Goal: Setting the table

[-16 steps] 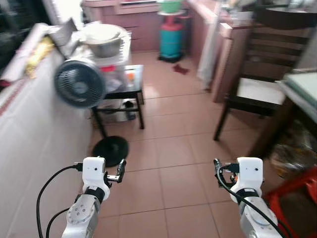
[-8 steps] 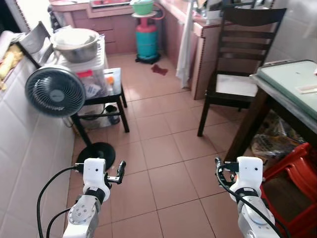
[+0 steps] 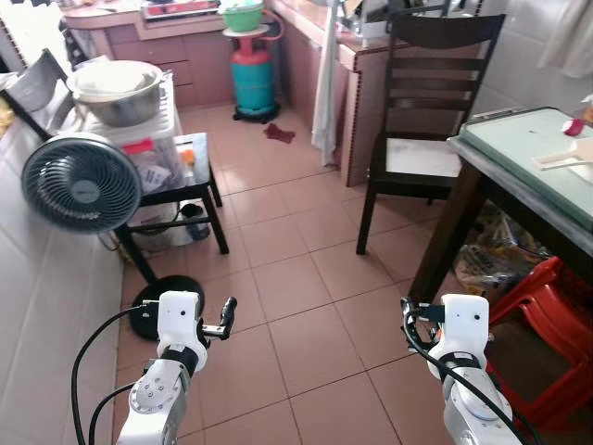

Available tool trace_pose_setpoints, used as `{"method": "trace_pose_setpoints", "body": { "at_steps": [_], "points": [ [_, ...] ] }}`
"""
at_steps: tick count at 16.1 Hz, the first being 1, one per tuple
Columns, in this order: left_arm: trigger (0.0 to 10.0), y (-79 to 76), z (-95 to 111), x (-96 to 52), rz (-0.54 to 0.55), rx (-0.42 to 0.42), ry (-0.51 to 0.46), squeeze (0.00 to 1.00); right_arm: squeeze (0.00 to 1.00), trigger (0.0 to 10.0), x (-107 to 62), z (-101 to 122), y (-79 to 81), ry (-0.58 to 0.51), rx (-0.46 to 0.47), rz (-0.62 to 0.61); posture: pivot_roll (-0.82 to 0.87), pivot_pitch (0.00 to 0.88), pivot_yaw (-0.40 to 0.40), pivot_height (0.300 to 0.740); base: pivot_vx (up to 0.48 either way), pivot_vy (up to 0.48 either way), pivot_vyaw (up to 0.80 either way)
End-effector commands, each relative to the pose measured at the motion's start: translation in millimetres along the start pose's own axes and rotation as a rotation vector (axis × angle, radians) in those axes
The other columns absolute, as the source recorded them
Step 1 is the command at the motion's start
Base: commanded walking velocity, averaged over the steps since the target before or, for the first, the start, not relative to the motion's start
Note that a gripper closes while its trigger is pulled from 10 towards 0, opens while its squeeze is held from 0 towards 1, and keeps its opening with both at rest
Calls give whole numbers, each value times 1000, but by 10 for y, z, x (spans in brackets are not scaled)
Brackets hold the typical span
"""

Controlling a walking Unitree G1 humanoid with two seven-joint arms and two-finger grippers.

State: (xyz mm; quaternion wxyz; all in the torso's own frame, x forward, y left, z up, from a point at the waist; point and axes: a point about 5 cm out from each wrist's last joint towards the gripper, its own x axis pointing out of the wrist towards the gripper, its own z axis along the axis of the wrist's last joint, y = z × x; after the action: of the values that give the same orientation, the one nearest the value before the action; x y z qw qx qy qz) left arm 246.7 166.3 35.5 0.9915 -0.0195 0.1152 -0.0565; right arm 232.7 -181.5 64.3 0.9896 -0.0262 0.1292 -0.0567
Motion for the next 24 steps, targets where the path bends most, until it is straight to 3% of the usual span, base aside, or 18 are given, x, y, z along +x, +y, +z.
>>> {"method": "trace_pose_setpoints", "body": {
  "at_steps": [1,5,24],
  "points": [
    [10000,42,-4,3,11,19,13,0,0,10000,-2,27,6,-4,15,14,-99,0,88,740,0,0,-763],
    [10000,39,-11,8,19,30,12,0,0,10000,-7,64,37,-30,31,37,-96,0,84,740,0,0,0],
    [10000,-4,-20,40,-4,65,14,0,0,10000,19,53,37,-20,35,29,-109,0,98,740,0,0,-750]
  ]
}}
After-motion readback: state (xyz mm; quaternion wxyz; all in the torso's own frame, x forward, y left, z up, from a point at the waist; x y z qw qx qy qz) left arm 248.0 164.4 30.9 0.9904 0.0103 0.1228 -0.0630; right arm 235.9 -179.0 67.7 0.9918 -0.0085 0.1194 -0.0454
